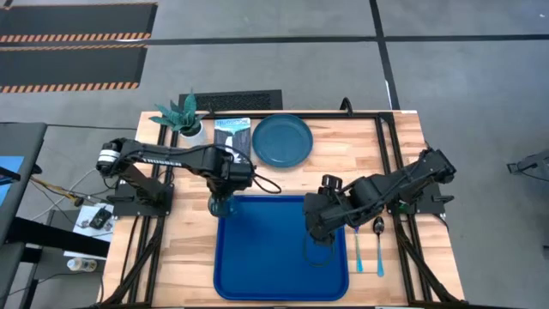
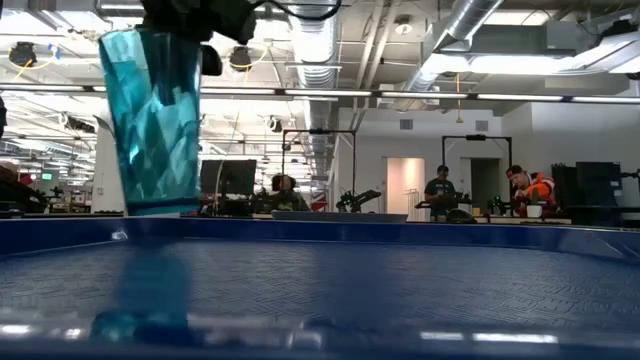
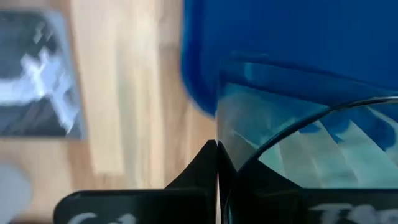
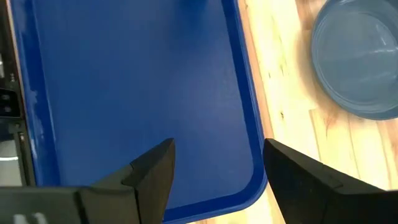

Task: Pick and place plate/cup/fork/spoon on tray
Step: Put the blue cup on the blue serving tray

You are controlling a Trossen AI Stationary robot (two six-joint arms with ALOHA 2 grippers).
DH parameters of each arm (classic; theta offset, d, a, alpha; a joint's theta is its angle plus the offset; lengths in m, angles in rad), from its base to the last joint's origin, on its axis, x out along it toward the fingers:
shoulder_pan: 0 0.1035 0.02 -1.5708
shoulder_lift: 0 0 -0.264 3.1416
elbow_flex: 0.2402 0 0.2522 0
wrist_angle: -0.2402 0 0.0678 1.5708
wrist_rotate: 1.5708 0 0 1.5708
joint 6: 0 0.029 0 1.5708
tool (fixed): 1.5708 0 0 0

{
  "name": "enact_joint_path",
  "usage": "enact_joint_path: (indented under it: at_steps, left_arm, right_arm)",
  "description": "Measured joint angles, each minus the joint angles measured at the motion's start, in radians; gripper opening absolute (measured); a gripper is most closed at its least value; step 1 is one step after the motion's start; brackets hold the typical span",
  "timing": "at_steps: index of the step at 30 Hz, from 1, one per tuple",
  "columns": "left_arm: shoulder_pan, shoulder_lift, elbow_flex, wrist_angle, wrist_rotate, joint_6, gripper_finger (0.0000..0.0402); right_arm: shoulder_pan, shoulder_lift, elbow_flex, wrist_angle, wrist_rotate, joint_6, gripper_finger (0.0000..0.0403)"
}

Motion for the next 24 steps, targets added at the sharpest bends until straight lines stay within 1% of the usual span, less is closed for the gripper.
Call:
enact_joint_path:
  at_steps: [3, 7, 9, 13, 16, 20, 24]
  left_arm:
    - [0.004, 0.012, -0.003, 0.048, 0.021, 0.029, 0.0000]
    - [0.021, 0.022, -0.004, 0.068, 0.017, 0.042, 0.0000]
    - [0.031, 0.028, -0.004, 0.081, 0.015, 0.055, 0.0000]
    - [0.060, 0.032, -0.004, 0.108, 0.018, 0.081, 0.0000]
    - [0.084, 0.032, -0.004, 0.108, 0.028, 0.084, 0.0000]
    - [0.101, 0.032, -0.004, 0.123, 0.129, 0.091, 0.0000]
    - [0.097, 0.032, -0.005, 0.109, 0.142, 0.115, 0.0000]
  right_arm:
    - [0.013, 0.000, 0.000, 0.001, 0.002, -0.001, 0.0268]
    - [0.016, -0.005, -0.001, -0.012, 0.001, -0.011, 0.0268]
    - [0.012, -0.019, -0.001, -0.023, -0.002, -0.044, 0.0268]
    - [-0.009, -0.072, -0.001, -0.039, -0.006, -0.108, 0.0268]
    - [-0.019, -0.128, 0.000, -0.045, -0.001, -0.113, 0.0268]
    - [0.009, -0.198, 0.000, -0.065, 0.026, -0.075, 0.0268]
    - [0.066, -0.253, 0.000, -0.142, 0.115, 0.067, 0.0268]
